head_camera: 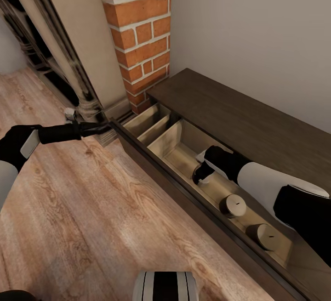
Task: Place each of the two pumpkins and all three candles from the living room inside a cabinet in the living room (use any cabinet), then make sure every cabinet is closed, and position the cauldron so it is next to a table in the living room.
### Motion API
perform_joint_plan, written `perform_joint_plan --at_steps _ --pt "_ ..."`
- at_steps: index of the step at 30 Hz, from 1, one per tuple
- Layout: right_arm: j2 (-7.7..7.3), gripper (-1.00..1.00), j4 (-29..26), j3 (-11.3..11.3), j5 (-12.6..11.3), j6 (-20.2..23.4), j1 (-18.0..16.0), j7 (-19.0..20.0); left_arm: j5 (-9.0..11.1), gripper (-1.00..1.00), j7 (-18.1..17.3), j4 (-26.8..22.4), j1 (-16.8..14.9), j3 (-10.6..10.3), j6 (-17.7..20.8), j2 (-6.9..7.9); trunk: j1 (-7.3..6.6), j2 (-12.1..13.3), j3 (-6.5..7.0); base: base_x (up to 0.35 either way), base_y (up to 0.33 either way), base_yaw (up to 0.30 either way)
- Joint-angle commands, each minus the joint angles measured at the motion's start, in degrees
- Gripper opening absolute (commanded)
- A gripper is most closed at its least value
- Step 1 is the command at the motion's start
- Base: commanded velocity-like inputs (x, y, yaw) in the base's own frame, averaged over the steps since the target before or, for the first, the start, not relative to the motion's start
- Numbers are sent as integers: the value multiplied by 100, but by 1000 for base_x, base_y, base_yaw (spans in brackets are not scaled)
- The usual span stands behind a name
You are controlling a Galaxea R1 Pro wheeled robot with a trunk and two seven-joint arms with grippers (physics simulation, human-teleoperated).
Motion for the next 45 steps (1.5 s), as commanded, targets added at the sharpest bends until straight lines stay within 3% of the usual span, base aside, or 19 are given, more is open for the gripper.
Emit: perform_joint_plan --at_steps 1,9,13,19,32,34,39,45 --pt "-3 -100 2 22 50 12 -6 48 39 100 -50 1 -1 -36 50 65 -1 -2 -4 0 0 0" --pt "-3 -100 17 28 56 2 -6 40 39 100 -71 1 4 -39 50 99 -1 -2 -4 0 0 0" --pt "-3 -100 17 28 58 -42 -6 40 39 100 -71 1 29 -39 50 101 9 -7 -93 0 0 0" --pt "-3 -100 17 28 58 -401 58 37 39 100 -71 1 36 -39 50 108 9 -7 -93 0 0 0" --pt "-3 -100 17 38 58 -419 80 31 39 100 -71 9 36 -39 50 108 9 -7 -93 0 0 0" --pt "-3 -100 17 115 58 -418 81 31 39 100 -71 10 36 -39 50 108 9 -7 -93 0 0 0" --pt "-3 -100 54 584 50 -546 82 31 39 100 -71 10 38 -39 50 108 20 -13 -182 0 0 0" --pt "-3 -100 72 649 49 -759 82 31 39 100 -71 10 36 -39 50 108 20 -13 -182 0 0 0"
